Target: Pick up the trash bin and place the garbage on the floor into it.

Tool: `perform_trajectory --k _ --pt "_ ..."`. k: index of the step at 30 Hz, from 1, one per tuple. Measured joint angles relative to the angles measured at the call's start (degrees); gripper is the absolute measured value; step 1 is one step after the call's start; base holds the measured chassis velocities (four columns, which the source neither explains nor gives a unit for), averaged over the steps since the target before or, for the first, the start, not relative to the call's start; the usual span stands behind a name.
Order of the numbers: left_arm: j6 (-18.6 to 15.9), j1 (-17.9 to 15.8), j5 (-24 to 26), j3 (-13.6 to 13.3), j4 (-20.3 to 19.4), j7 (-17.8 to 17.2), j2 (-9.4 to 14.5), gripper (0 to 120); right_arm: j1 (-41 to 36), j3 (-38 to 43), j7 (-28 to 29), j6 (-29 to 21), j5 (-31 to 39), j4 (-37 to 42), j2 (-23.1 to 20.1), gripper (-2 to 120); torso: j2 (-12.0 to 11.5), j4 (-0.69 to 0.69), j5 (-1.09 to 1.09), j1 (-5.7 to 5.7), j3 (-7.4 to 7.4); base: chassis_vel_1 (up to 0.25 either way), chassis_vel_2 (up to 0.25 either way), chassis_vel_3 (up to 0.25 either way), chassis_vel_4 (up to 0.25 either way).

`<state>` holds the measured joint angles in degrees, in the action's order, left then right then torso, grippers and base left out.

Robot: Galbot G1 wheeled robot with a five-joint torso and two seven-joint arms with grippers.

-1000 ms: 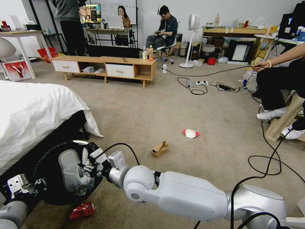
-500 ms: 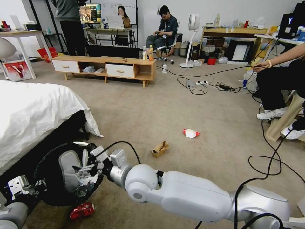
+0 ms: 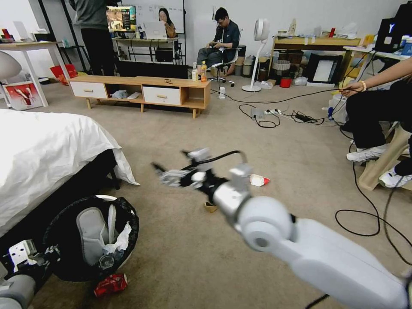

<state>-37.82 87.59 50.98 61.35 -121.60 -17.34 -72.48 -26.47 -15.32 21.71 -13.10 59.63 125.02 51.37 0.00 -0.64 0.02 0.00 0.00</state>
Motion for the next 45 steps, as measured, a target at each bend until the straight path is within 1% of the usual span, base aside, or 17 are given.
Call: perform_trajectory --k 1,4,5,7,8,10,13,16,17,19,20,22,25,28,31,34,45 --pt "0.0 0.0 0.0 0.0 0.0 0.0 0.0 1 0.0 0.0 0.0 0.0 0.0 0.0 0.0 100 0.0 0.00 0.00 0.00 0.00 0.000 0.000 0.000 0.000" --pt "-0.1 0.7 -0.4 0.1 -0.4 0.1 -0.5 1 -5.9 10.0 -0.5 1.3 -1.9 3.4 -2.1 100 0.0 0.01 -0.01 0.00 0.00 0.000 0.000 0.000 0.000" --pt "-0.1 0.7 -0.4 0.1 -0.4 0.1 -0.5 1 -5.9 10.0 -0.5 1.3 -1.9 3.4 -2.1 100 0.0 0.01 -0.01 0.00 0.00 0.000 0.000 0.000 0.000" --pt "-0.1 1.9 -1.2 0.9 -1.3 0.8 -1.5 1 -8.6 16.2 -0.7 2.2 -2.8 4.9 -2.7 100 0.0 0.01 -0.01 0.00 0.00 0.000 0.000 0.000 0.000" --pt "-0.1 1.9 -1.2 0.9 -1.3 0.8 -1.5 1 -8.6 16.2 -0.7 2.2 -2.8 4.9 -2.7 100 0.0 0.01 -0.01 0.00 0.00 0.000 0.000 0.000 0.000" --pt "0.2 2.9 -2.0 1.5 -1.9 1.0 -2.5 1 -11.7 22.1 -1.0 3.5 -4.4 5.8 -3.1 100 0.0 0.06 -0.01 0.00 0.00 0.000 0.000 0.000 0.000" --pt "0.3 3.1 -2.4 1.6 -2.1 1.2 -2.8 1 -14.0 25.5 -1.1 3.8 -5.1 6.5 -3.4 100 0.0 0.05 -0.01 0.00 0.00 0.000 0.000 0.000 0.000" --pt "0.6 3.8 -3.6 1.4 -2.5 1.7 -3.7 1 -25.5 37.6 -1.3 4.6 -7.9 9.7 -4.2 100 0.0 -0.02 0.00 0.00 0.00 0.000 0.000 0.000 0.000" --pt "0.6 3.8 -3.6 1.4 -2.5 1.7 -3.7 1 -25.5 37.6 -1.3 4.6 -7.9 9.7 -4.2 100 0.0 -0.02 0.00 0.00 0.00 0.000 0.000 0.000 0.000" --pt "0.7 3.9 -4.0 1.2 -2.7 1.7 -4.1 1 -31.0 42.0 -1.7 5.5 -10.9 11.1 -4.0 100 0.0 -0.02 -0.01 0.00 0.00 0.000 0.000 0.000 0.000" --pt "0.7 3.9 -4.0 1.2 -2.7 1.7 -4.1 1 -31.0 42.0 -1.7 5.5 -10.9 11.1 -4.0 100 0.0 -0.02 -0.01 0.00 0.00 0.000 0.000 0.000 0.000" --pt "0.8 4.2 -4.9 1.1 -3.0 2.0 -4.7 1 -39.4 47.2 -2.0 6.9 -17.2 12.9 -2.7 100 0.0 0.02 -0.02 0.00 0.00 0.000 0.000 0.000 0.000" --pt "1.0 4.4 -5.4 1.1 -3.0 2.1 -4.9 1 -42.9 48.5 -1.9 7.6 -20.1 13.5 -2.1 100 0.0 0.01 -0.02 0.00 0.00 0.000 0.000 0.000 0.000" --pt "1.1 5.2 -6.0 1.5 -3.2 2.2 -5.7 1 -53.4 50.5 -1.8 11.5 -30.7 13.8 0.9 100 0.0 0.01 -0.02 0.00 -0.01 0.000 0.000 0.000 0.000" --pt "1.1 5.3 -6.1 1.5 -3.4 2.2 -6.0 1 -55.2 50.5 -1.7 12.4 -32.9 13.7 1.8 100 0.0 0.02 -0.02 0.00 0.00 0.000 0.000 0.000 0.000" --pt "1.1 5.5 -6.2 1.5 -3.8 2.2 -6.5 1 -59.1 49.8 -1.7 13.9 -39.0 14.1 4.6 100 0.0 0.02 -0.03 0.00 0.00 0.000 0.000 0.000 0.000" --pt "1.1 5.7 -6.5 1.5 -4.2 2.2 -7.4 1 -64.8 47.0 -0.8 14.1 -50.4 13.5 10.0 100 0.0 0.01 -0.04 0.00 0.00 0.000 0.000 0.000 0.000"
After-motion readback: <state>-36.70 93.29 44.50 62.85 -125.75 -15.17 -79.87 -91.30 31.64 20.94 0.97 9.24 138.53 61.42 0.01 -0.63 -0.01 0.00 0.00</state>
